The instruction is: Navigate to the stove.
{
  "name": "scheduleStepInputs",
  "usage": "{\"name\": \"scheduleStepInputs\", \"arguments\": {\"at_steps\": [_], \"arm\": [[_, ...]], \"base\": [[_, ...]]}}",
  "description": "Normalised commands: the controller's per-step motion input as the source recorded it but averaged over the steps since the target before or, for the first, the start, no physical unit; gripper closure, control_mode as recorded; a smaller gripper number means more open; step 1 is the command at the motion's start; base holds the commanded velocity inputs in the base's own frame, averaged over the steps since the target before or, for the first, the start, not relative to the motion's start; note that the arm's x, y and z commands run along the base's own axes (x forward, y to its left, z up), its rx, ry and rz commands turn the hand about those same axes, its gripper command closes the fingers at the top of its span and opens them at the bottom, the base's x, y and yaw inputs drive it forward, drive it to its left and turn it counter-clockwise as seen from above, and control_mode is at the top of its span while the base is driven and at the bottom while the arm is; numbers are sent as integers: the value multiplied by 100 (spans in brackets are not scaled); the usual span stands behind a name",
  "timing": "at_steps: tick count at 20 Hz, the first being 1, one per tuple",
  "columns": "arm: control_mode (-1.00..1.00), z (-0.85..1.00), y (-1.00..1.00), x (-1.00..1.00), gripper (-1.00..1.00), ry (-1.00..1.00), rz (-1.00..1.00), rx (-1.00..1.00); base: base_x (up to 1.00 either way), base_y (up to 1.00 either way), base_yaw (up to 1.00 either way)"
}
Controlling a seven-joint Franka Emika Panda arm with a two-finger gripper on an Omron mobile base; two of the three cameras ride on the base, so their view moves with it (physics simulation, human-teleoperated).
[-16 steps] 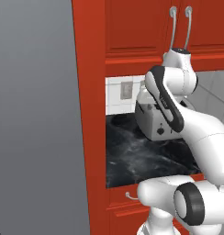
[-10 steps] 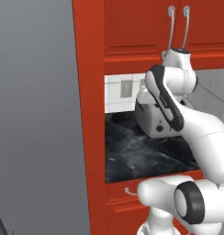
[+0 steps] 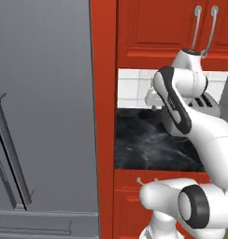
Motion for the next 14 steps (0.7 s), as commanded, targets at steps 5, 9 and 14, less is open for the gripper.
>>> {"name": "scheduleStepInputs", "arguments": {"at_steps": [5,9,14], "arm": [[100,0,0,0,-100,0,0,0],[100,0,0,0,-100,0,0,0],[100,0,0,0,-100,0,0,0]], "base": [[-54,11,54],[-100,0,30],[-90,26,34]]}}
